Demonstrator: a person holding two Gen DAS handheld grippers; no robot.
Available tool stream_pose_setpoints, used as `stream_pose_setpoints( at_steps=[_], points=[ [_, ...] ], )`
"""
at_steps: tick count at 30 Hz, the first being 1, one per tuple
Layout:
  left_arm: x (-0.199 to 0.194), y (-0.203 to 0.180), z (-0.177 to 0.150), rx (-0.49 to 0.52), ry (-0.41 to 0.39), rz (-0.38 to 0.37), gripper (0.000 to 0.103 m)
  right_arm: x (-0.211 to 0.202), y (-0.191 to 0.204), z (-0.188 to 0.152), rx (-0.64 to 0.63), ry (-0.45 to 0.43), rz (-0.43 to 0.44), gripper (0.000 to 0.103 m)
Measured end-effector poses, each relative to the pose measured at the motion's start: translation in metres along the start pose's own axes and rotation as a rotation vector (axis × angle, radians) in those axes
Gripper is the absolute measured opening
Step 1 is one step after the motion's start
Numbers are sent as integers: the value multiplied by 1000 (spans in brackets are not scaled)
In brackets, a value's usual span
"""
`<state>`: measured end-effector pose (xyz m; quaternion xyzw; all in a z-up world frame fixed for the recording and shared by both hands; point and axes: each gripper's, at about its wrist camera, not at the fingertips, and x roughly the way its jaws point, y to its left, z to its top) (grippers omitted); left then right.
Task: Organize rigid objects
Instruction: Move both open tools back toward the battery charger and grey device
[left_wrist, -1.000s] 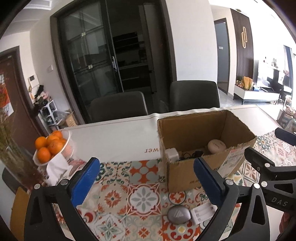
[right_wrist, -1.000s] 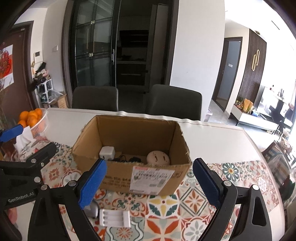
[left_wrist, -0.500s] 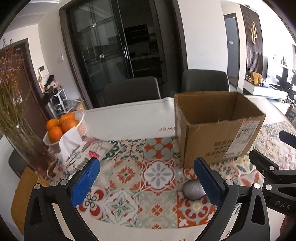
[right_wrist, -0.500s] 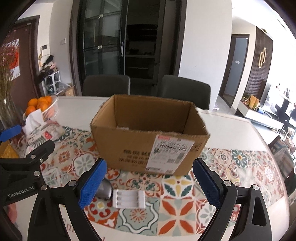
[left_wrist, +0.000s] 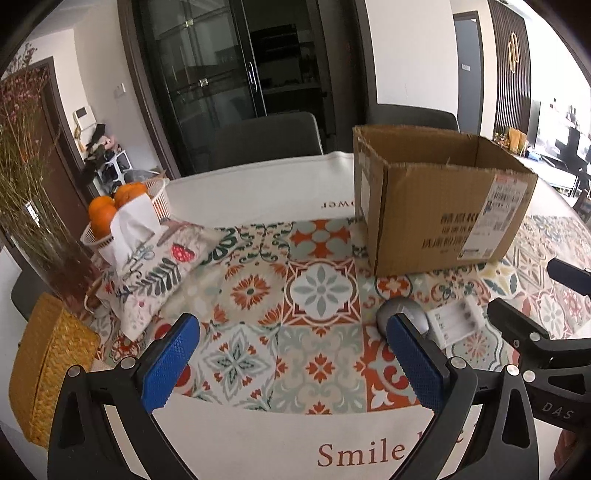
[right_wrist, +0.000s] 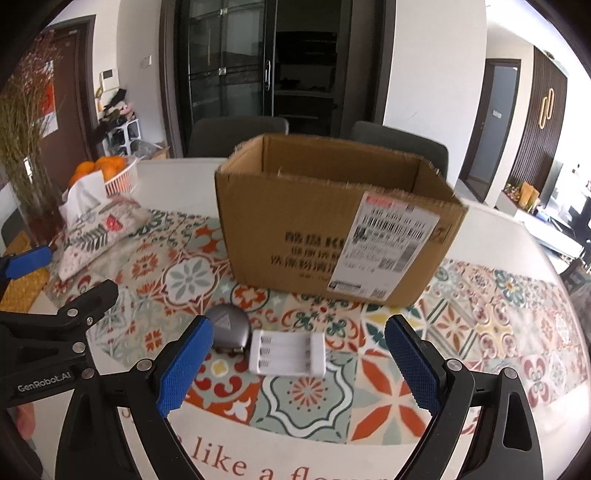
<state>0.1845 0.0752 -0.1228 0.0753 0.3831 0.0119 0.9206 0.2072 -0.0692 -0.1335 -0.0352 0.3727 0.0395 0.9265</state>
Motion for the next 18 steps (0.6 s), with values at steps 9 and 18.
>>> stream_pose_setpoints(
  at_steps=[9, 18],
  points=[
    [25, -3, -22, 3, 59, -13, 103, 29, 3, -24, 7, 65, 38, 94],
    [43, -8, -36, 20, 76, -27, 103, 53, 5, -38, 3, 100, 52, 93]
  ],
)
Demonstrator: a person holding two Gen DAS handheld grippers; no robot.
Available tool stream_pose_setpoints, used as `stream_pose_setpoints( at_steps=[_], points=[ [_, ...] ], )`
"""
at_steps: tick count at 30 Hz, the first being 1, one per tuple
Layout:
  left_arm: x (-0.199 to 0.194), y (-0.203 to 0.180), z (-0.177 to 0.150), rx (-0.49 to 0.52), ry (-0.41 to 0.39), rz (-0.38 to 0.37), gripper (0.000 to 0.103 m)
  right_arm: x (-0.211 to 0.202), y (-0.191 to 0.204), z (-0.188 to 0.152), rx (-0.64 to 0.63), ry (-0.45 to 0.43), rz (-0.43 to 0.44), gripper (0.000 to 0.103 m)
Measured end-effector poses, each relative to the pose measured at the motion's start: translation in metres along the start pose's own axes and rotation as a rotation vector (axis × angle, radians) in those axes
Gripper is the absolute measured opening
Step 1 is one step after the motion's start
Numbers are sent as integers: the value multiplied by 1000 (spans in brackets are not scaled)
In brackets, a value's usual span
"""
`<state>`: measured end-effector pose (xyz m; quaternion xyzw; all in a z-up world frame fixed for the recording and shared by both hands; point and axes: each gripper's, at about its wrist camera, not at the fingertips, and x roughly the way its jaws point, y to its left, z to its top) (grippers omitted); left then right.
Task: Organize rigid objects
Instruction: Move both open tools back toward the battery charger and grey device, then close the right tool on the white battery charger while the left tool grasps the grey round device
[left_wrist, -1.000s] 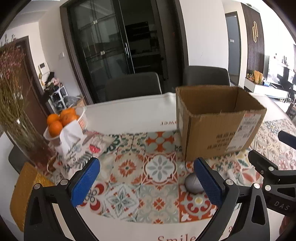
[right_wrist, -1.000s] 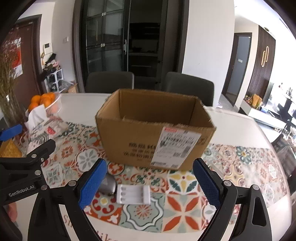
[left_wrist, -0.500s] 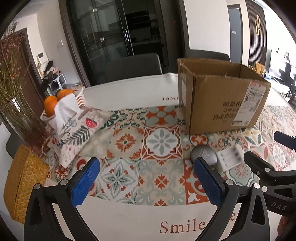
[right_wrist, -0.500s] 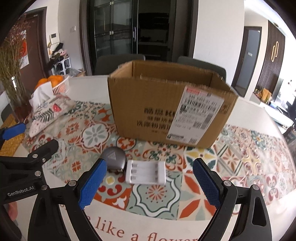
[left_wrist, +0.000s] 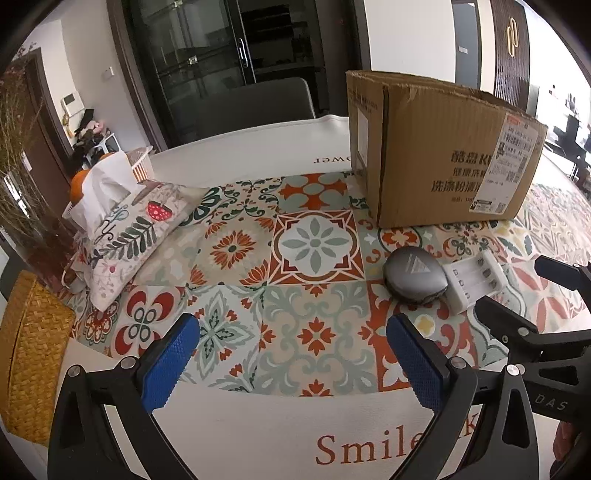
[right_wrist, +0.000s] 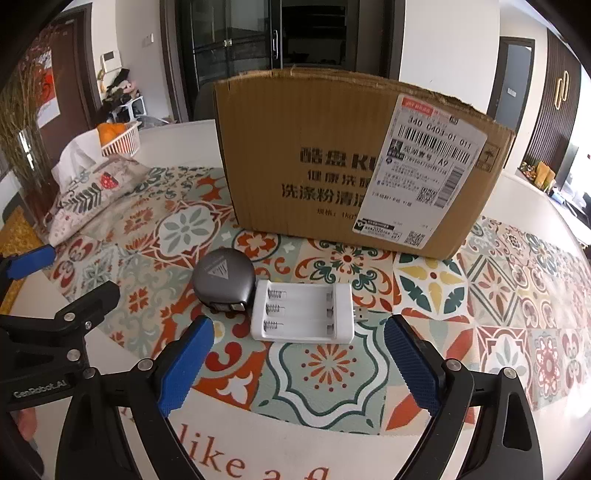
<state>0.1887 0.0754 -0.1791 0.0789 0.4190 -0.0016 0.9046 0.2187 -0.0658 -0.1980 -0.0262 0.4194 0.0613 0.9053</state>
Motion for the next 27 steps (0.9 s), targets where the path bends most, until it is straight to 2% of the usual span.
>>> stream_pose_setpoints(
  at_steps=[17, 27],
  points=[
    [30, -6, -2, 14, 42, -13, 103, 37, -4, -6, 6, 48, 33, 85],
    [37, -9, 0, 20, 47, -15, 103, 52, -7, -4, 31, 59, 44, 76]
  ],
)
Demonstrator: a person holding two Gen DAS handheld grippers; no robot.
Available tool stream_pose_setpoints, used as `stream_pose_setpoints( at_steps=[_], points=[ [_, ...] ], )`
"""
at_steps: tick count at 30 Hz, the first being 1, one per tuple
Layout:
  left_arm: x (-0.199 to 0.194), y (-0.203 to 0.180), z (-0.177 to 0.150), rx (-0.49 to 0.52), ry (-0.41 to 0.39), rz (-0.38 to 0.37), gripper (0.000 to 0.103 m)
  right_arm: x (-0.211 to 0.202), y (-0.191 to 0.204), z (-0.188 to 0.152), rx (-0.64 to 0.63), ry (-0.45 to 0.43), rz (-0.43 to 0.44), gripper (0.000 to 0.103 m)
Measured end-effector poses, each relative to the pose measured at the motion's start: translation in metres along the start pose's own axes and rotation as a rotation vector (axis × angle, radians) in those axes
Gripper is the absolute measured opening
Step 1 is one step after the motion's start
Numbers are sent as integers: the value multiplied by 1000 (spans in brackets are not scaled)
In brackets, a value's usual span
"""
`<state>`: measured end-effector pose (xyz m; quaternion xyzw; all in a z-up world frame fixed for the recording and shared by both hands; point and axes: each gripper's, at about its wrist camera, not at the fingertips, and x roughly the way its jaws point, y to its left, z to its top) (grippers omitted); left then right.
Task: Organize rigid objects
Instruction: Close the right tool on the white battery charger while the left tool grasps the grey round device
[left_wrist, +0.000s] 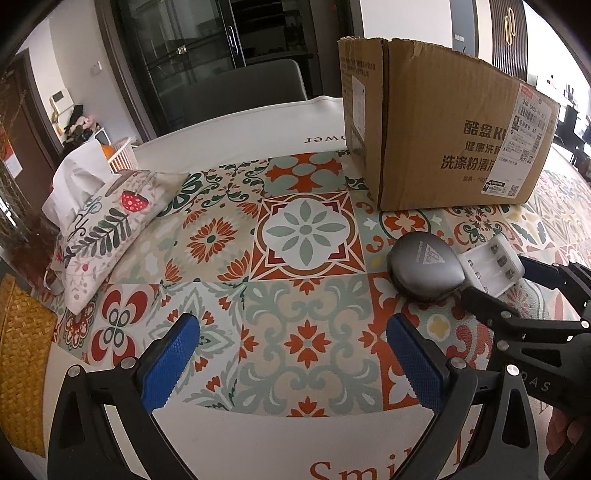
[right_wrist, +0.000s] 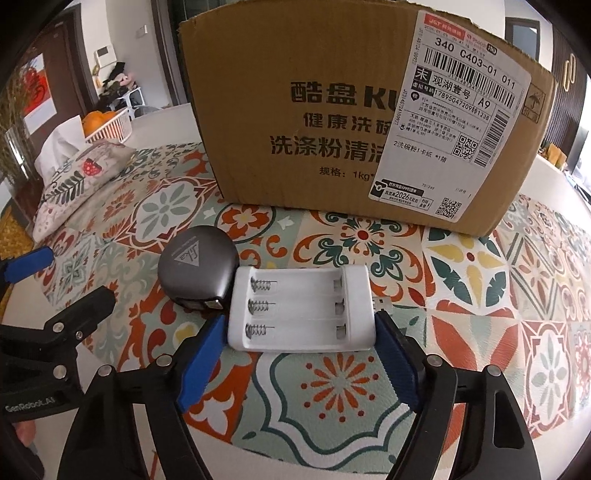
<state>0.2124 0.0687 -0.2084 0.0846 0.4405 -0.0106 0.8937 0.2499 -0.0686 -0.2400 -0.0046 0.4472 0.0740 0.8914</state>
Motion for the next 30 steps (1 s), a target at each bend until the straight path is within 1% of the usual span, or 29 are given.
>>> stream_pose_setpoints(
  at_steps=[5, 10, 16, 21, 25, 30],
  points=[
    [0, -3, 1, 11, -4, -8, 103, 0, -2, 0, 1, -3, 3, 76],
    [-4, -8, 5, 25, -11, -37, 103, -8, -8, 0, 29, -15, 6, 76],
    [-6, -22, 14, 48, -20, -90, 103, -29, -17, 1, 35, -54, -36, 76],
    [-2, -38, 21, 62, -21, -139, 103, -40, -32, 1, 56, -68, -75, 76],
    [6, -51, 26, 82, -24, -163, 102, -42, -45, -1, 83, -65, -105, 76],
    [18, -65, 32, 93, -22, -186, 96, -38, -61, -4, 117, -54, -134, 76]
  ],
)
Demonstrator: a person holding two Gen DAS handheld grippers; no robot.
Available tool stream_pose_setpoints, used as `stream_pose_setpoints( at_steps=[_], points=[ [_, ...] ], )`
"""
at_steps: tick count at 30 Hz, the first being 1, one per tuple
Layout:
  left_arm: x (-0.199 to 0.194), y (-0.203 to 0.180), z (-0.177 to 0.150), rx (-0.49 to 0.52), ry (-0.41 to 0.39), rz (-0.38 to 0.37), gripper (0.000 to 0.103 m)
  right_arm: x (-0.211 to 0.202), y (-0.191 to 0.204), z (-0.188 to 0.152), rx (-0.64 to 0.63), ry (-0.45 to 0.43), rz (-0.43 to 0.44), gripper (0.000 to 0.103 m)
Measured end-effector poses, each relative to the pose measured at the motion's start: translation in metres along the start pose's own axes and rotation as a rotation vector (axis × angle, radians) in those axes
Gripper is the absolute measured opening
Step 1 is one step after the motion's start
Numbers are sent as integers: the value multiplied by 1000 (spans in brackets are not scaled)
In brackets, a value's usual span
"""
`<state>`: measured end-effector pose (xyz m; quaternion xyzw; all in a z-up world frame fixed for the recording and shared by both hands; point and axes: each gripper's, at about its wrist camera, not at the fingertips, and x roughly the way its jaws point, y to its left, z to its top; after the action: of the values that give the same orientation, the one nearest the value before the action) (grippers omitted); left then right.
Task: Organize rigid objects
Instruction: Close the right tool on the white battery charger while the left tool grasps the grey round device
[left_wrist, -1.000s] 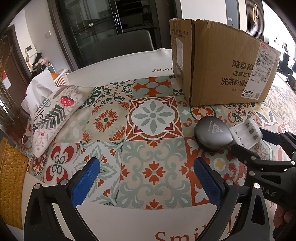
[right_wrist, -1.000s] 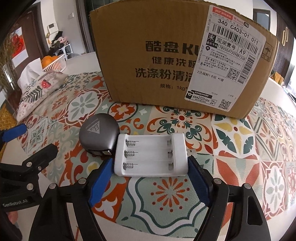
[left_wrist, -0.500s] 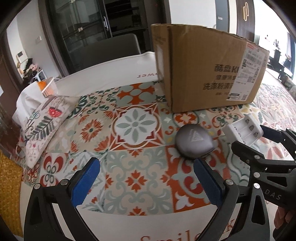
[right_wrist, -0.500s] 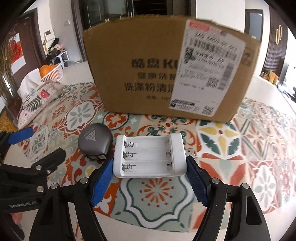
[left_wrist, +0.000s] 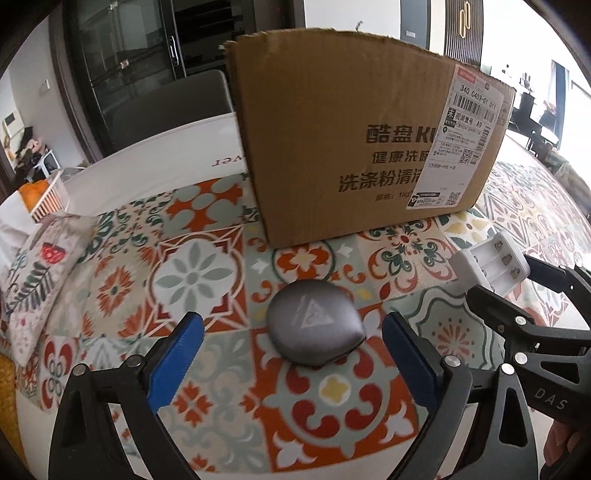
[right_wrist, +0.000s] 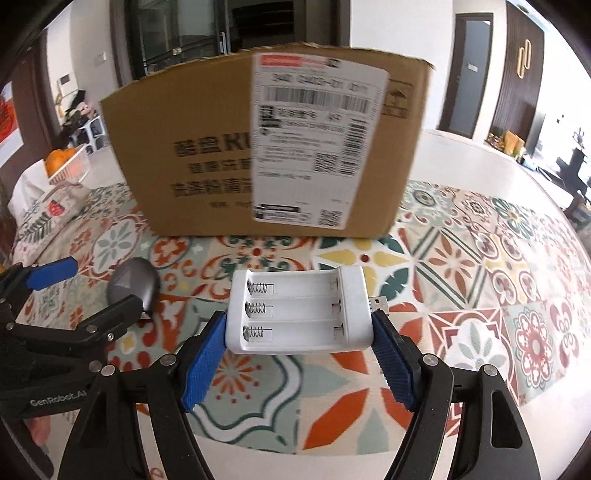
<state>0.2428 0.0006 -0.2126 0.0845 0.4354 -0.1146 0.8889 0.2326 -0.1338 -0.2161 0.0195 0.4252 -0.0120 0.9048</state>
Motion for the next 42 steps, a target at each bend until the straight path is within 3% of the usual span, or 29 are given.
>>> stream_pose_setpoints(
  at_steps=[7, 16, 26, 42],
  points=[
    [21, -2, 4, -46, 38, -32, 84, 7, -10, 2, 27, -2, -12, 76],
    [30, -2, 5, -75, 64, -49, 59, 13, -11, 3, 43, -2, -7, 76],
    [20, 1, 1, -81, 68, -78, 58, 6, -7, 3, 47, -11, 11, 76],
    [-21, -2, 1, -68, 1, -88, 58, -25, -5, 2, 36, -55, 17, 76]
  ],
)
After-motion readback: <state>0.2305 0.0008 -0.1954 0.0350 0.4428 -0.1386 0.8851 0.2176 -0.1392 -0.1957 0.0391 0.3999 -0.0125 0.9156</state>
